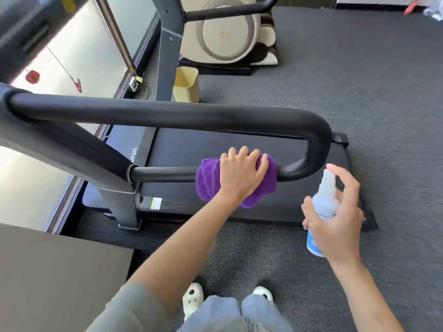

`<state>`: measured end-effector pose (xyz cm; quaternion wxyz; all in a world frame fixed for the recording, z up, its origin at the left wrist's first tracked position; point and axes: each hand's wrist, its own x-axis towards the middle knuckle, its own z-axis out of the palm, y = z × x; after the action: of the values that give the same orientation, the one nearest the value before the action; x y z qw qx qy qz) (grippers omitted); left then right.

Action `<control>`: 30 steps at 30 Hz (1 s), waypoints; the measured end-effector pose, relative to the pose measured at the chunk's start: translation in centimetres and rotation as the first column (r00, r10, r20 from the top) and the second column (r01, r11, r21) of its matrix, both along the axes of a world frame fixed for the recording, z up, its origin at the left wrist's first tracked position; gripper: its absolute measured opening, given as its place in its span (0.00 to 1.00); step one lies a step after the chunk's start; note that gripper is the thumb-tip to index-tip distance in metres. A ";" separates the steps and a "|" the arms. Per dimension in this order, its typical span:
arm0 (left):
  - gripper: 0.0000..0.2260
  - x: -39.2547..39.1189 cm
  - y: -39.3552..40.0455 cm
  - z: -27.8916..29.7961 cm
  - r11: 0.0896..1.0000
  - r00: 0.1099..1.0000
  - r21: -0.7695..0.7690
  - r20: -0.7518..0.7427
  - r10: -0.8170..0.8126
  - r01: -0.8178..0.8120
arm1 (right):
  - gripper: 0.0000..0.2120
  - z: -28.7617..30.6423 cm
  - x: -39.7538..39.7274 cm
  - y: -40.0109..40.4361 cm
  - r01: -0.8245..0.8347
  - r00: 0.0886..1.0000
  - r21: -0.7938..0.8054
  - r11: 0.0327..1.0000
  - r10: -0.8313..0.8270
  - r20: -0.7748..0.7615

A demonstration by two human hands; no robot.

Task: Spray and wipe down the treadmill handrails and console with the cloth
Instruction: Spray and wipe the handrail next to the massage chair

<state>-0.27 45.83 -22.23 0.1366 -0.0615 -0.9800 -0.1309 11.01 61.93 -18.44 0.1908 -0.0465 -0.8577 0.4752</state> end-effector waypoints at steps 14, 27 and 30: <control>0.15 1.3 -15.3 -4.5 0.952 0.929 0.064 -0.206 0.307 -0.301 | 0.29 -0.3 -0.6 -3.9 -0.058 0.998 -0.003 0.998 0.058 0.026; 0.18 0.8 -11.0 -2.8 0.997 0.986 -0.068 -0.161 -0.049 0.038 | 0.30 0.6 -2.5 -5.9 -0.172 0.985 0.050 0.984 0.172 -0.013; 0.19 0.9 -16.0 -3.6 0.998 0.989 -0.048 -0.146 0.038 -0.046 | 0.29 0.8 -2.3 -6.0 -0.156 0.988 0.029 0.987 0.156 -0.012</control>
<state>0.60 29.84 -25.80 0.2087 -0.0537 -0.9716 -0.0979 8.66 55.93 -17.65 0.1600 0.0268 -0.8639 0.4768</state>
